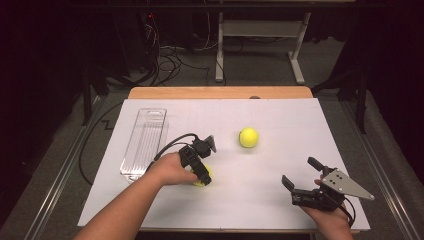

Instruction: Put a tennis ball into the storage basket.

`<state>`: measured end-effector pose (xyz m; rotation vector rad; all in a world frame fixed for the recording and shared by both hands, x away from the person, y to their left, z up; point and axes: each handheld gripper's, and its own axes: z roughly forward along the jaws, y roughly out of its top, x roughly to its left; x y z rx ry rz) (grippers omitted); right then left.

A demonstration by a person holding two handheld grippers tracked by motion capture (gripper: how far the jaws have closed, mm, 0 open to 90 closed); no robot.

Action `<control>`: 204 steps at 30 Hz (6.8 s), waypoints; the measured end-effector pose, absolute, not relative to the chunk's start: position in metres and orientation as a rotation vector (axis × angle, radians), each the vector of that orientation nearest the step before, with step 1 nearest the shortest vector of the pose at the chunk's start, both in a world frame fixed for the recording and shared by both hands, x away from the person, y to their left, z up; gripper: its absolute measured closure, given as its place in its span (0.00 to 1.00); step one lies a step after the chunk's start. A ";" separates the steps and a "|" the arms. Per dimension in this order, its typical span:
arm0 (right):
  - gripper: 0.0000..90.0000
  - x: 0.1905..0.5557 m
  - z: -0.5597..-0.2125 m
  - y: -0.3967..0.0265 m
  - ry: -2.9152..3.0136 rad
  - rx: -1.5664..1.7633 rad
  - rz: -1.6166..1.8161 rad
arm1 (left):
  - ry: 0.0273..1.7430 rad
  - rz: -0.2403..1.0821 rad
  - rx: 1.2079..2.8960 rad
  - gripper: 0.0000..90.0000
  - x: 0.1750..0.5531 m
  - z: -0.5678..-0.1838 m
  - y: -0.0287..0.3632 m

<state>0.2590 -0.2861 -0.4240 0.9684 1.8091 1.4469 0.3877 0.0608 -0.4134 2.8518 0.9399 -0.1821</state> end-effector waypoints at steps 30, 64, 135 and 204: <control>0.00 0.260 -0.426 -0.285 1.816 0.972 1.447 | 1.036 -0.210 2.839 0.30 0.386 -0.400 0.078; 0.00 0.260 -0.426 -0.282 1.822 0.964 1.440 | 1.052 -0.274 2.797 0.30 0.381 -0.358 0.117; 0.00 0.260 -0.426 -0.283 1.819 0.962 1.447 | 1.338 -0.169 2.709 0.30 0.406 -0.316 0.188; 0.00 0.258 -0.426 -0.282 1.822 0.956 1.443 | 1.600 -0.094 2.567 0.30 0.456 -0.343 0.218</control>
